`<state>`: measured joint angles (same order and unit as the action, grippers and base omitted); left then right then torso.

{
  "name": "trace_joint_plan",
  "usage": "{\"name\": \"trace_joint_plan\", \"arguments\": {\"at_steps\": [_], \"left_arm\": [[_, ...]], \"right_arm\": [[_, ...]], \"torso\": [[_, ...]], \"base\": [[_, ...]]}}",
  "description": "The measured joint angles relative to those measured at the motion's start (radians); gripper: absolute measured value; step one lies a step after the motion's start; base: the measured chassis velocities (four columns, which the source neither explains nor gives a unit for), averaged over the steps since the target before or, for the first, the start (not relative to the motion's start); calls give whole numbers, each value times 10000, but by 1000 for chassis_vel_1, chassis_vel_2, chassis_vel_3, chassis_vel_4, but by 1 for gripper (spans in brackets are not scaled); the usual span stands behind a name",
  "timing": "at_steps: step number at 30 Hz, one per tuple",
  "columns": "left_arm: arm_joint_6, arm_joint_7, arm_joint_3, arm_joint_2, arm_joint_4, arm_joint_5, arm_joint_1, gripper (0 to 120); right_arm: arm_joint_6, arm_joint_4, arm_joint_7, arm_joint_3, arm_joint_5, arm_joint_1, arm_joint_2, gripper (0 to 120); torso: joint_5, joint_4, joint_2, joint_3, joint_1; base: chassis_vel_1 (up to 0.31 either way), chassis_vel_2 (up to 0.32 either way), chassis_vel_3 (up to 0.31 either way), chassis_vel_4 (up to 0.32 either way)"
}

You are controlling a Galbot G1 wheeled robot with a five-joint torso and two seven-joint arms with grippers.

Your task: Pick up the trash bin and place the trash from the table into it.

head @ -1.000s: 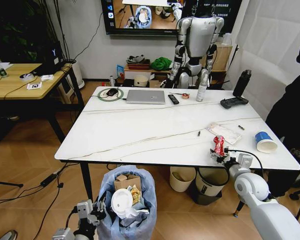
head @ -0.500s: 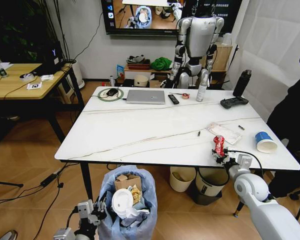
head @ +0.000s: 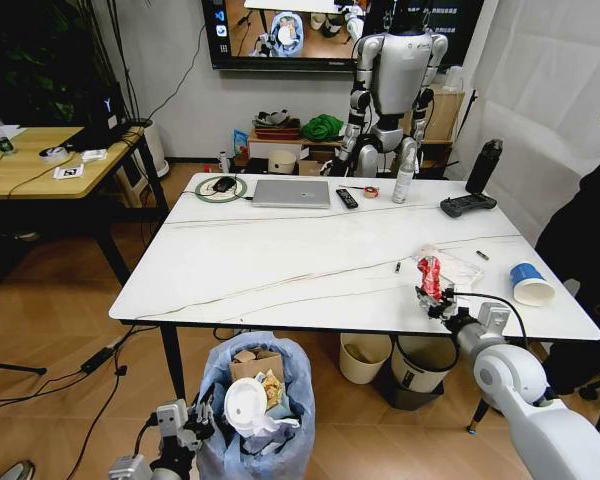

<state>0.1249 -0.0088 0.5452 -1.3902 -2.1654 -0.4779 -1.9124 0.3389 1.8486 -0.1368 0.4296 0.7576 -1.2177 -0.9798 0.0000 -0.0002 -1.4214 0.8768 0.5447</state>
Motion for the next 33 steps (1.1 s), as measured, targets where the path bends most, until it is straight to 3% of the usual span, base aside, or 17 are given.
{"name": "trace_joint_plan", "arguments": {"at_steps": [9, 14, 22, 33], "left_arm": [[27, 4, 114, 44, -36, -131, -42, 1], [71, 14, 188, -91, -133, -164, -22, 1], [110, 69, 86, -351, -76, -145, 14, 1], [136, 89, 29, -671, -71, -53, 43, 1]], "right_arm": [[-632, 1705, 798, -1186, 805, 176, 599, 45], [-1148, 3097, 1428, -2887, 1536, 757, 1203, 45], [-1702, 3481, 2253, -4956, 1495, 1402, 1812, 45], [-1956, 3047, 2646, -7227, 938, 2255, 1469, 45]], "torso": [[-3, 2, 0, 0, 0], [-2, 2, 0, -1, 0], [0, 0, 0, 0, 0], [-2, 2, 0, 0, 0]], "base": [[0, 0, 0, 0], [0, 0, 0, 0], [0, 0, 0, 0], [0, 0, 0, 0]]}}
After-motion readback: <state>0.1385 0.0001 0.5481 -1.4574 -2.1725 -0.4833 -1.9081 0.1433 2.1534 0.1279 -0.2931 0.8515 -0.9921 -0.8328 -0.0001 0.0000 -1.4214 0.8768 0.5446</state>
